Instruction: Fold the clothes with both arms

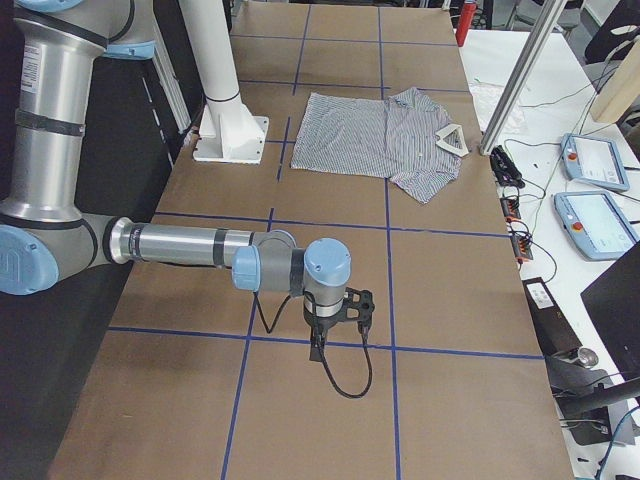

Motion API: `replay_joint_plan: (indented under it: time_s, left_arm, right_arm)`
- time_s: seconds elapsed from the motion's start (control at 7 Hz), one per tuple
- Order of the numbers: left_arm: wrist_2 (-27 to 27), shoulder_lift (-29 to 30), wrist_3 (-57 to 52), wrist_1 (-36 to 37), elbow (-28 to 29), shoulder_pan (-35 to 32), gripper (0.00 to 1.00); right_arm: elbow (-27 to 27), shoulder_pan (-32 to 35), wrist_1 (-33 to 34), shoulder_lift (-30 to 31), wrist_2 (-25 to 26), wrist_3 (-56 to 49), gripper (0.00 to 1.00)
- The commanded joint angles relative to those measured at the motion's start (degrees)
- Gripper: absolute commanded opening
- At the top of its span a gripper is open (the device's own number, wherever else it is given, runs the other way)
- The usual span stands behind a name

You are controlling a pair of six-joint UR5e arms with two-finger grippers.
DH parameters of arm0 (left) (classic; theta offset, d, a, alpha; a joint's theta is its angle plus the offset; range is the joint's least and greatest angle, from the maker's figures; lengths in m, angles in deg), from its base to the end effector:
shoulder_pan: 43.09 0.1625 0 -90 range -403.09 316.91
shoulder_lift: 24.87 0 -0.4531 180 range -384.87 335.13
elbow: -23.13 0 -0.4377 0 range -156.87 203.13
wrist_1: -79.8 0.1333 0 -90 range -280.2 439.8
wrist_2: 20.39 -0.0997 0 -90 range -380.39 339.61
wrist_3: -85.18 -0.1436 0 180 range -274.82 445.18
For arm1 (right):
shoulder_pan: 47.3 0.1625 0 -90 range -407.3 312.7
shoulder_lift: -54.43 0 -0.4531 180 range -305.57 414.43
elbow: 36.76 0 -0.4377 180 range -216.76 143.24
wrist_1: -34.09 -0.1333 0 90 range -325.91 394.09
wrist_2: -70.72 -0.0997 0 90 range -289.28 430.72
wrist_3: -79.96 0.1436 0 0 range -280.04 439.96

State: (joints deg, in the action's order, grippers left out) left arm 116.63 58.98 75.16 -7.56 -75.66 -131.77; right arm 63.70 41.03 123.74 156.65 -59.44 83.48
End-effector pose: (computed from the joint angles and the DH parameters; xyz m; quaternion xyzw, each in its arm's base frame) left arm -0.0170 -0.4889 0.6907 0.0303 0.3978 0.0906 0.9125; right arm 0.0279 -0.4396 0.7309 -0.0271 -0.3424 0.0194 0.9390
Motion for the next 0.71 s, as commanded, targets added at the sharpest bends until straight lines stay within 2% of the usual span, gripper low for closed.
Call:
replay_joint_plan:
  time_s: [0.0,0.29,0.43,0.57]
  left_arm:
    - [0.00,0.00,-0.26,0.00,-0.87,0.09,1.00]
    - [0.09,0.00,-0.09,-0.18,-1.67,0.09,1.00]
    - [0.09,0.34,-0.09,-1.40,-3.24,0.09,1.00]
    - [0.61,0.35,-0.35,-6.45,-3.51,0.09,1.00]
  right_arm:
    - [0.09,-0.09,0.00,0.00,-0.09,0.00,1.00]
    - [0.53,-0.96,-0.09,-0.09,-0.09,0.26,1.00]
    - [0.62,-0.88,-1.31,-2.00,-0.18,0.78,1.00]
    - [0.62,-1.14,-5.06,-3.76,-0.18,0.79,1.00]
